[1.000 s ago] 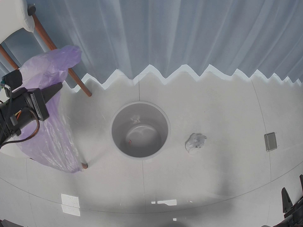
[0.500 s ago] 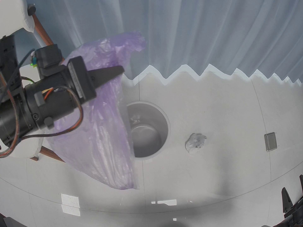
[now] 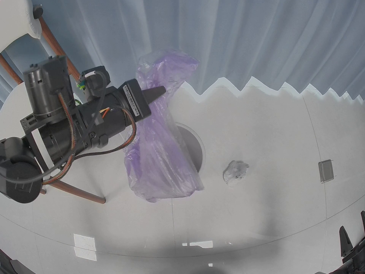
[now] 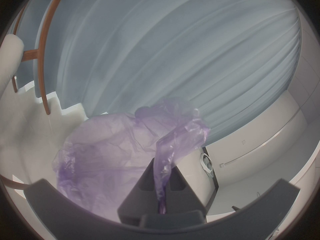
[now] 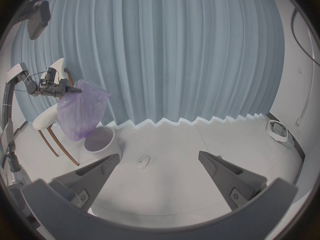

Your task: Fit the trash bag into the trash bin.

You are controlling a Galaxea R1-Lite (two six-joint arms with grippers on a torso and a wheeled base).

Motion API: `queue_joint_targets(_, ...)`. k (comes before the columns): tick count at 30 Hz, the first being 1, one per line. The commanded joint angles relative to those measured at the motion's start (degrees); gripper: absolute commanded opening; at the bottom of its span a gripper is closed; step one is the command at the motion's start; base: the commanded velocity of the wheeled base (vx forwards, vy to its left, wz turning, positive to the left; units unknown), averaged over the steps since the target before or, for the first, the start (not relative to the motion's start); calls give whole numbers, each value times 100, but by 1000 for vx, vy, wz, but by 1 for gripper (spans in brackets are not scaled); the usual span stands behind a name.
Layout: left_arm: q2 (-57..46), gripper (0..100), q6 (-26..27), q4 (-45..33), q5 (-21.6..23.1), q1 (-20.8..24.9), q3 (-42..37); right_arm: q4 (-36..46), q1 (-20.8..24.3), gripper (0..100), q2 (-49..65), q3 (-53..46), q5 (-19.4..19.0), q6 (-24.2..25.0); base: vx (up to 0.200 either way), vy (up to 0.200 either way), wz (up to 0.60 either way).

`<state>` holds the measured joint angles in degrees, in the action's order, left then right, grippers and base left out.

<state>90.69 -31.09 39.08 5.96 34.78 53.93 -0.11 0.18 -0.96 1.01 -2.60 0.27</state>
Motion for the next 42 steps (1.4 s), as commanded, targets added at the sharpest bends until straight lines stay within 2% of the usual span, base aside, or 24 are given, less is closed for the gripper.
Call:
queue_joint_targets(1, 415, 0, 15, 196, 116, -296, -216, -7, -1, 100, 96, -101, -4, 8, 0, 0, 0)
queue_joint_targets(6, 520, 0, 15, 539, 160, -349, -322, -7, -1, 100, 96, -101, 5, 8, 0, 0, 0)
queue_joint_targets(10, 503, 0, 59, 592, 169, -226, -85, -7, -1, 100, 96, -101, 31, 8, 0, 0, 0)
queue_joint_targets(11, 494, 0, 68, 557, 169, -33, 118, -7, -1, 100, 96, -101, 31, 17, 0, 0, 0)
queue_joint_targets(12, 494, 0, 68, 557, 169, -33, 118, -7, -1, 100, 96, -101, 31, 17, 0, 0, 0)
queue_joint_targets(13, 494, 0, 68, 539, 169, 275, 214, 2, -1, 100, 96, -101, 31, 17, 0, 0, 0)
queue_joint_targets(14, 494, 0, 68, 539, 169, 293, 214, -7, -1, 100, 96, -101, 31, 8, 0, 0, 0)
queue_joint_targets(17, 503, 0, 59, 565, 116, 732, -49, -7, -1, 100, 96, -101, 31, 17, 0, 0, 0)
queue_joint_targets(24, 538, 0, 68, 644, 116, 978, -480, -7, -1, 100, 96, -101, 40, 35, 0, 0, 0)
queue_joint_targets(29, 529, 0, 76, 653, 72, 776, -612, -7, -1, 100, 96, -101, 40, 35, 0, 0, 0)
queue_joint_targets(32, 520, 0, 217, 662, -34, 442, -805, -7, -9, 100, 96, -101, 40, 35, 0, 0, 0)
queue_joint_targets(37, 371, 0, 639, 855, -34, -604, -1104, -7, -9, 100, 96, -101, 40, 35, 0, 0, 0)
queue_joint_targets(40, 353, 0, 692, 908, 2, -903, -1183, 20, -1, 100, 96, -92, 22, -9, 0, 0, 0)
queue_joint_targets(42, 441, 0, 709, 917, 2, -903, -1166, 20, -1, 100, 96, -92, -13, -71, 0, 0, 0)
